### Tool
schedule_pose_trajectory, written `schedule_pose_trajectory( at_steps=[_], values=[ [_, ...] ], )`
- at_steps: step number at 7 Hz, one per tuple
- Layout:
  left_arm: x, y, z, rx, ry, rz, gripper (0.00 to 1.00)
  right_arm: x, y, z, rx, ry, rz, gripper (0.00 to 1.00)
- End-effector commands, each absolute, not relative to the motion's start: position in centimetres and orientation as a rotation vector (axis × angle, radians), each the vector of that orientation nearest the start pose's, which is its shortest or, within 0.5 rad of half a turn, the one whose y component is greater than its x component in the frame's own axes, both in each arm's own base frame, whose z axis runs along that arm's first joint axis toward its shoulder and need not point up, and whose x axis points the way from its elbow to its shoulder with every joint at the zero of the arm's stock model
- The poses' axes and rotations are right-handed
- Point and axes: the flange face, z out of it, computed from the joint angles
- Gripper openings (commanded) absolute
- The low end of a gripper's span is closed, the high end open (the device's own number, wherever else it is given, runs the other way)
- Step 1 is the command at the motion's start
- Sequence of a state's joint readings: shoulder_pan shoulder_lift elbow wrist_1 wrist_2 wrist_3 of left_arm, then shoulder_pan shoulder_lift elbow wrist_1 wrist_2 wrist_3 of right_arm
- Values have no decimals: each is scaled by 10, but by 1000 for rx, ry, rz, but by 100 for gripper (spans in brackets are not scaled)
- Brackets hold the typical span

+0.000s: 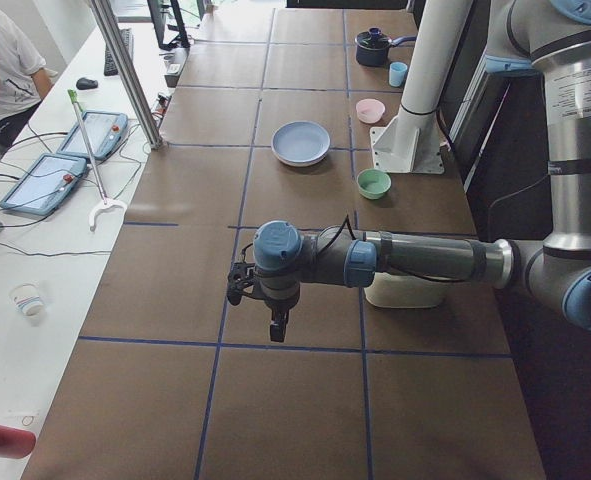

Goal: Stack three plates with pink and blue

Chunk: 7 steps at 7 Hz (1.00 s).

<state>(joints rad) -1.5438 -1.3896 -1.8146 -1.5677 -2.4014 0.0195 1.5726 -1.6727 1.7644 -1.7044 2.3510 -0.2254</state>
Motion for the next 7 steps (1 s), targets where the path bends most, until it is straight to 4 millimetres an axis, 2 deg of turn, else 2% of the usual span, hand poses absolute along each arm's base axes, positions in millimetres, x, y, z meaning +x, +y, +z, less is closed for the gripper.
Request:
schedule_pose_trajectory(
  at_steps=[1,2,3,5,6,7],
  values=[
    [-49,-417,624,43,824,67,100,63,-444,621,56,-787,-198,100],
    [-49,-416,633,21,819,58,100,62,-444,614,68,-806,-208,100],
    [-49,-415,643,1,821,49,100,61,-442,618,57,-838,-199,100],
    [-49,-419,639,8,822,52,100,61,-440,621,56,-823,-199,100],
    [-49,-419,639,8,821,52,100,62,-436,629,41,-810,-192,100],
    [-49,-422,631,25,822,60,100,62,-434,630,39,-807,-192,100]
  ],
)
